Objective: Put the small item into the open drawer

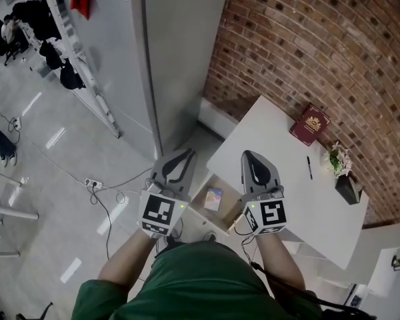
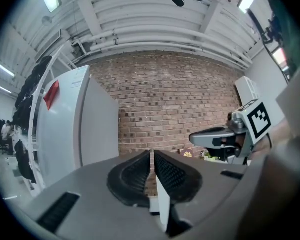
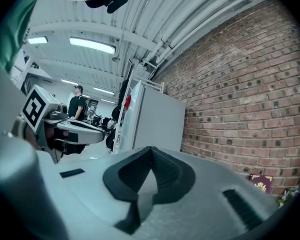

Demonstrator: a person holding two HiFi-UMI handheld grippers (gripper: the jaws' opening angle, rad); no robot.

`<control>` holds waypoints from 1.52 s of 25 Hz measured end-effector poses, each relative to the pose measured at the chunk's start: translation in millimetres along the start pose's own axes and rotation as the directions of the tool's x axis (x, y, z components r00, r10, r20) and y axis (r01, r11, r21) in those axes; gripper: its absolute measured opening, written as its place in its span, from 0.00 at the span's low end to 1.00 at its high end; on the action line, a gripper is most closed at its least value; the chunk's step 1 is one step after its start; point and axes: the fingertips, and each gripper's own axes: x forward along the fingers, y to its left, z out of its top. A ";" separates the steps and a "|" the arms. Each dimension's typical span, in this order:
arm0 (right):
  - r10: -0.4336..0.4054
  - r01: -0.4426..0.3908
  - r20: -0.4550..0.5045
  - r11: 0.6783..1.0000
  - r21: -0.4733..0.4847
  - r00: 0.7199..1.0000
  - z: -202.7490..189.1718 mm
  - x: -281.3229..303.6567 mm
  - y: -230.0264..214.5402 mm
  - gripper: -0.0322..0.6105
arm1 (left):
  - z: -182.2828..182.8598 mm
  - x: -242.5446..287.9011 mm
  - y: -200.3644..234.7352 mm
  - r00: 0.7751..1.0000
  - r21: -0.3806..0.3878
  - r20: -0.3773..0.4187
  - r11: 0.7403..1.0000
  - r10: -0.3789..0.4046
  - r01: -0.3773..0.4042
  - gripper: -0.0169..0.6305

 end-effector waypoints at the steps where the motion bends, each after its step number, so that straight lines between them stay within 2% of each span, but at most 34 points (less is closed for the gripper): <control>1: -0.001 0.001 -0.003 1.000 0.002 1.000 -1.5 0.4 0.0 0.06 | -1.0 0.5 0.9 1.000 -0.004 -0.001 1.000 0.001 -0.001 0.06; 15: -0.059 0.059 0.011 0.998 0.008 0.998 -6.4 -0.3 -10.2 0.05 | -10.3 5.4 8.9 1.000 -0.034 -0.013 0.999 0.002 -0.002 0.06; 38: -0.037 0.037 -0.009 0.999 0.017 0.999 -20.7 -0.3 -10.0 0.05 | -26.4 12.4 5.6 0.999 -0.061 -0.049 0.998 -0.003 0.000 0.06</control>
